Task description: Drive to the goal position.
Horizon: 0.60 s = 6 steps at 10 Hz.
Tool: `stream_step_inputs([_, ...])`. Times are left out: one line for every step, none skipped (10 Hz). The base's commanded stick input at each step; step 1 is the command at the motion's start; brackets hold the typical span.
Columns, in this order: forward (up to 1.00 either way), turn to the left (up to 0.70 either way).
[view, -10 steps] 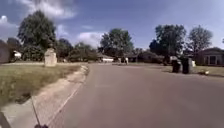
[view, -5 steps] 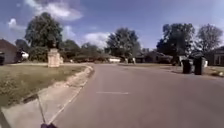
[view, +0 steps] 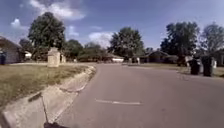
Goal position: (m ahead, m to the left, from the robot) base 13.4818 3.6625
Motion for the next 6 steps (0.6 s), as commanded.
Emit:
stream_step_inputs([1.00,0.02])
stream_step_inputs([1.00,0.02])
stream_step_inputs([1.00,0.02])
stream_step_inputs([1.00,0.02])
stream_step_inputs([1.00,0.02])
stream_step_inputs([1.00,0.02])
